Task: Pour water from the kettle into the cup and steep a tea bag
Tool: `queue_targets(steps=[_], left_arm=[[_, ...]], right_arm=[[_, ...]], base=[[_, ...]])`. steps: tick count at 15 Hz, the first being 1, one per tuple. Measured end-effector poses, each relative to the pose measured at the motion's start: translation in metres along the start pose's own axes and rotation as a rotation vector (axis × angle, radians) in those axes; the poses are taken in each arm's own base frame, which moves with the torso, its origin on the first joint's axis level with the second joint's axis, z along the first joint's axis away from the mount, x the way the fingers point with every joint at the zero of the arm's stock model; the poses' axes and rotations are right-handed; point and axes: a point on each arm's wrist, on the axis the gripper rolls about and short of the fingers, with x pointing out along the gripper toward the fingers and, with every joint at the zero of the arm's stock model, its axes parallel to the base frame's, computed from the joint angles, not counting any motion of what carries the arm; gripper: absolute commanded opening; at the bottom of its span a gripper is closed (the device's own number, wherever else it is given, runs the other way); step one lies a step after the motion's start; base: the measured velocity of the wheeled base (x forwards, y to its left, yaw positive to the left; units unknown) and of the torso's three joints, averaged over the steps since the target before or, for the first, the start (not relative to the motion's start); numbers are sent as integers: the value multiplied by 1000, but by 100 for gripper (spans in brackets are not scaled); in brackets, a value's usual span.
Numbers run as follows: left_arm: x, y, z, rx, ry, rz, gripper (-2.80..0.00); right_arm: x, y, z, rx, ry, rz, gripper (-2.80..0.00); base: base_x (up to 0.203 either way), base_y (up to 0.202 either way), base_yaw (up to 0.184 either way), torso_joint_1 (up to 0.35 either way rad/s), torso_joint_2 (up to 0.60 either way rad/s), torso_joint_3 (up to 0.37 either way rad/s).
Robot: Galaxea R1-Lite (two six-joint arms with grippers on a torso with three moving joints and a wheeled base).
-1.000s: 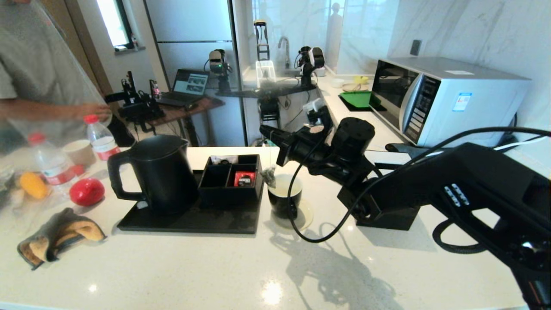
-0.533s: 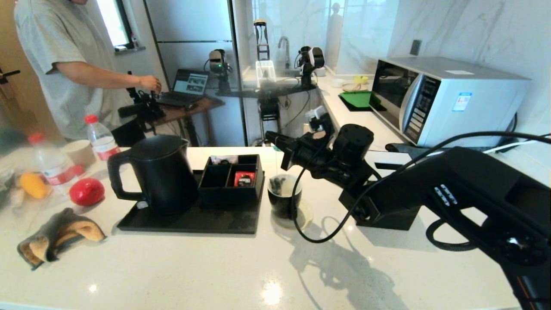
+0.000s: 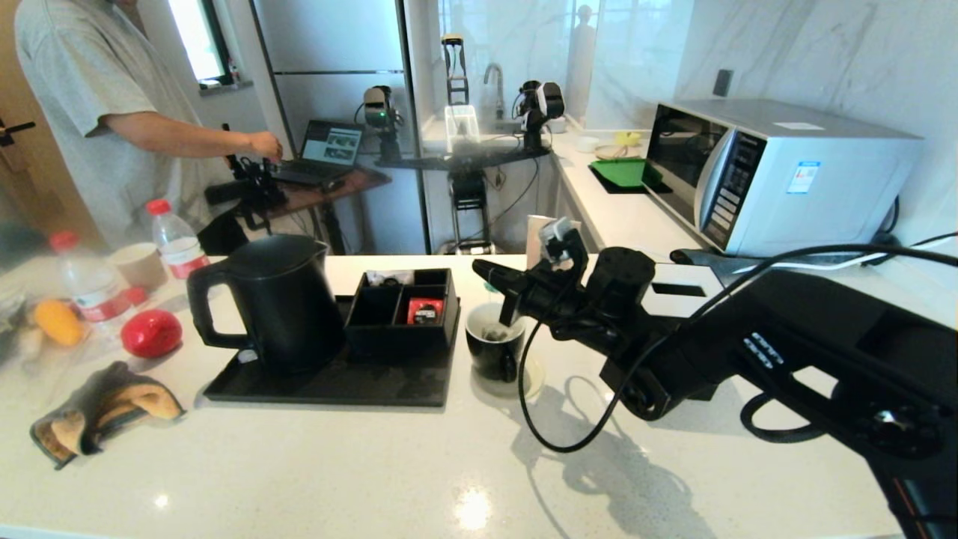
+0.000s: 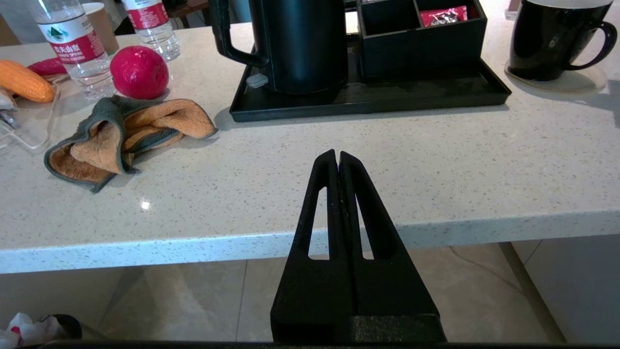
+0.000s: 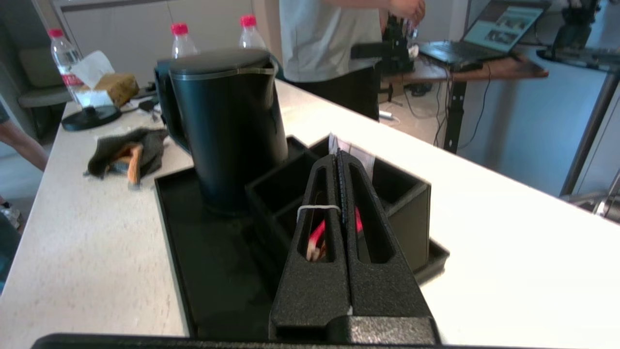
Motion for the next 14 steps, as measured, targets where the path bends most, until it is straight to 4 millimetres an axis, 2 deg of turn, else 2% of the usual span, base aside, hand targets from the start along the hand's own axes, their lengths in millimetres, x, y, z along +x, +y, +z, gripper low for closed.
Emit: queue_targets(steps=[8, 11, 14], left_arm=[[0, 0, 0, 0, 0, 0, -280], [0, 0, 0, 0, 0, 0, -280], [0, 0, 0, 0, 0, 0, -280]], right_arm=[[-8, 0, -27, 22, 47, -6, -280], [-7, 0, -25, 19, 40, -6, -280], [-5, -5, -11, -3, -4, -12, -280]], base=[[0, 0, 0, 0, 0, 0], [0, 0, 0, 0, 0, 0], [0, 0, 0, 0, 0, 0]])
